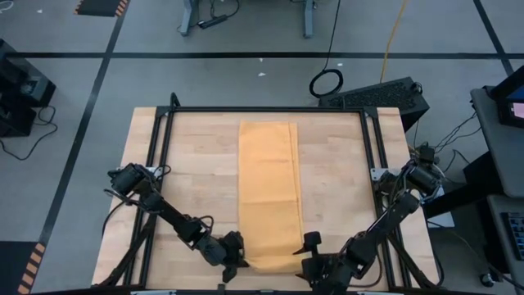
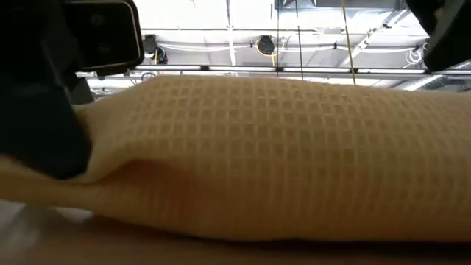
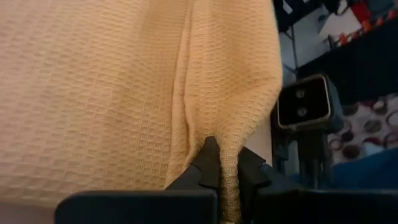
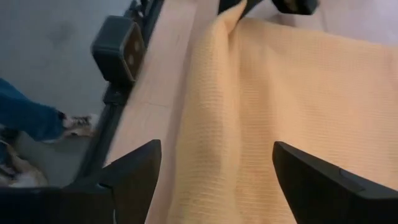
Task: Roll towel
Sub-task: Roll the yellow towel
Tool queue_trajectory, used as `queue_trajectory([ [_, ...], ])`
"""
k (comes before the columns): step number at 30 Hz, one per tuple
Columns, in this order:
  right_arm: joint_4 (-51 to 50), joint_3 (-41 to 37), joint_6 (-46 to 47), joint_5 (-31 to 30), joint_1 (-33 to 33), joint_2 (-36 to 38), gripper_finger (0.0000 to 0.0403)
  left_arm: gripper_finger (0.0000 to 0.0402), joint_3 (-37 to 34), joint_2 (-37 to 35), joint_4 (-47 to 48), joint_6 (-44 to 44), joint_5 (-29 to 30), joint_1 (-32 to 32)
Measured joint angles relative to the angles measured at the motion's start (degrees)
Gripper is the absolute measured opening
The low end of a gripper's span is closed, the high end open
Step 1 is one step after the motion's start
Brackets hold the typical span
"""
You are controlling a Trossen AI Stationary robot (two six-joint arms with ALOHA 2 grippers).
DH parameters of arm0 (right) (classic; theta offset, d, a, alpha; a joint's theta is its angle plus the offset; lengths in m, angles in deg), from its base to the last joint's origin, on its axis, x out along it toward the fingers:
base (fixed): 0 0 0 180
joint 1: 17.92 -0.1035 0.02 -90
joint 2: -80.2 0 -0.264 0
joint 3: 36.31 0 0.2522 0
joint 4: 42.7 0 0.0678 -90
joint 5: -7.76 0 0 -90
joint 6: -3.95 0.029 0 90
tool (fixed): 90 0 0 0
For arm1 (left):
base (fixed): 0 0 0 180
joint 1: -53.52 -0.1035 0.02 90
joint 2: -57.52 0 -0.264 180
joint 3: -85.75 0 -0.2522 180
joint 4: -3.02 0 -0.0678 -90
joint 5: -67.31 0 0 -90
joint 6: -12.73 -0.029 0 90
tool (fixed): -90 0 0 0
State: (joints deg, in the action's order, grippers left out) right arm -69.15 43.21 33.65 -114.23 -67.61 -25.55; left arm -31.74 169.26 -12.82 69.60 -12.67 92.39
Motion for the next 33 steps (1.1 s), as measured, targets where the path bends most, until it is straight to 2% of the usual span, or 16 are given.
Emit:
queue_trajectory([
  [5,-2.39,2.15,0.42,-0.3,-0.1,-2.21,0.0297,0.0013,-0.09,-0.13,-0.15,6.54,-0.06,-0.18],
  [13,-1.94,2.27,2.34,-0.74,-1.04,-3.29,0.0297,0.0013,-0.22,-0.38,-0.8,26.0,-3.89,-2.02],
  [20,-3.26,2.26,1.51,-2.53,-1.06,-3.47,0.0297,0.0013,-0.28,-0.27,-1.22,32.53,-5.11,-2.11],
  [33,-2.12,2.25,0.35,-0.77,-1.06,-3.82,0.0297,0.0013,-0.37,-0.16,-1.9,40.16,-4.46,-2.15],
])
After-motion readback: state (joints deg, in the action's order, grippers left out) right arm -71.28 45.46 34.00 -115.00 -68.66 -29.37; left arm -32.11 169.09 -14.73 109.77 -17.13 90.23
